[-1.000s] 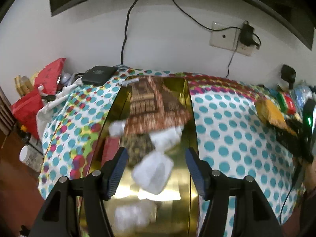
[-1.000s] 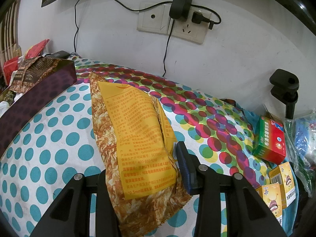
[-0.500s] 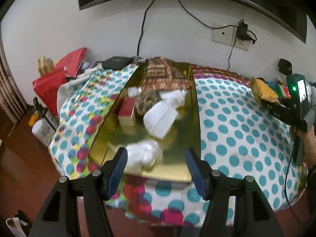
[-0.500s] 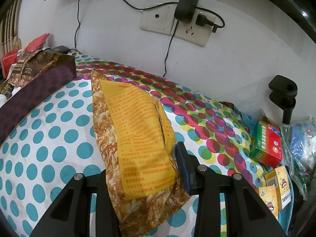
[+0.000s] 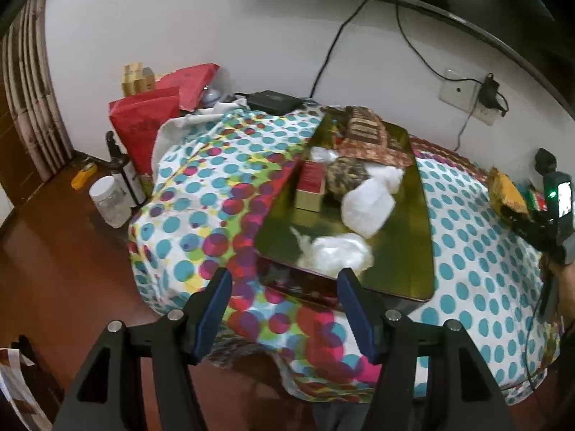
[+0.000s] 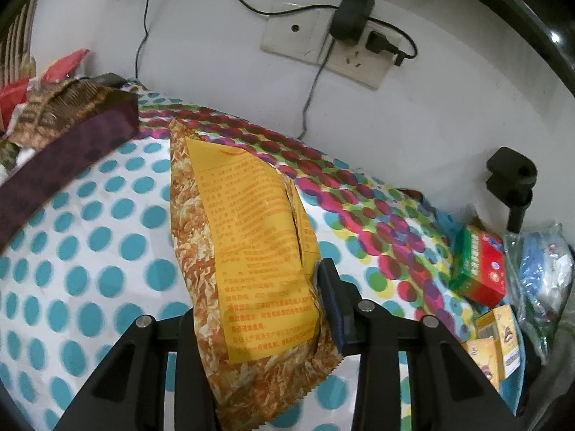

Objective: Organize objects
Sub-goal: 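Carry the yellow snack bag into the gold tray and open the right gripper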

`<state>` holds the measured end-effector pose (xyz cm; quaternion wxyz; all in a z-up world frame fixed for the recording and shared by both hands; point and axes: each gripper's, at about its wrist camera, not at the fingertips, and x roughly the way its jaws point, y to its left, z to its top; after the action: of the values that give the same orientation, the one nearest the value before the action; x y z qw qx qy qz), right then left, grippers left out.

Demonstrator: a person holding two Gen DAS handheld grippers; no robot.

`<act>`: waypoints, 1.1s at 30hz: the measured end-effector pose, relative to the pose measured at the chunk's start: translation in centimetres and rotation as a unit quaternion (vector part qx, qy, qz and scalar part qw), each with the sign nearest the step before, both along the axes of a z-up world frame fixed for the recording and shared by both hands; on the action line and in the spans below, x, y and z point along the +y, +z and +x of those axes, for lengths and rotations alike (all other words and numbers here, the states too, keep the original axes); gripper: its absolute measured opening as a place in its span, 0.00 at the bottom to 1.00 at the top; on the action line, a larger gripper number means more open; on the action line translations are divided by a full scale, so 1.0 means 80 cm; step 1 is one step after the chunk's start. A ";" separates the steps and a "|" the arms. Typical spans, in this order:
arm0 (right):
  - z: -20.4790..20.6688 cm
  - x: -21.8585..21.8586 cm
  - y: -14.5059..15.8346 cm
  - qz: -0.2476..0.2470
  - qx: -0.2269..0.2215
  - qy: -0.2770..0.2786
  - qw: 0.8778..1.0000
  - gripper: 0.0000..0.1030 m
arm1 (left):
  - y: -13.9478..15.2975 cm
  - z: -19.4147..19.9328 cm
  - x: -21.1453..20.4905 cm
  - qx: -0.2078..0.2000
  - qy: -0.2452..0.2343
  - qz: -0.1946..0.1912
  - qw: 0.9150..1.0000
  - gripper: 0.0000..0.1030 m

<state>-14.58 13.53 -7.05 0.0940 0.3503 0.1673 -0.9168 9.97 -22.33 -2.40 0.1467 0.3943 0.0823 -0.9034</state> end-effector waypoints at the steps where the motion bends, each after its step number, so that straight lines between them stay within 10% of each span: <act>1: 0.003 -0.006 0.005 -0.001 0.002 0.002 1.000 0.31 | 0.000 0.002 -0.002 0.003 0.003 -0.004 1.000 0.61; 10: 0.062 -0.107 0.082 -0.020 0.019 0.083 0.996 0.23 | 0.003 0.000 -0.014 0.021 -0.002 0.015 1.000 0.61; 33: 0.159 -0.298 0.123 0.015 0.078 0.214 0.974 0.17 | -0.014 0.015 -0.070 0.033 0.025 0.072 0.997 0.61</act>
<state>-1.89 -10.30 2.75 0.2694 0.2352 0.2588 -0.8973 11.14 -27.92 -3.54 0.1378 0.3715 0.1615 -0.9038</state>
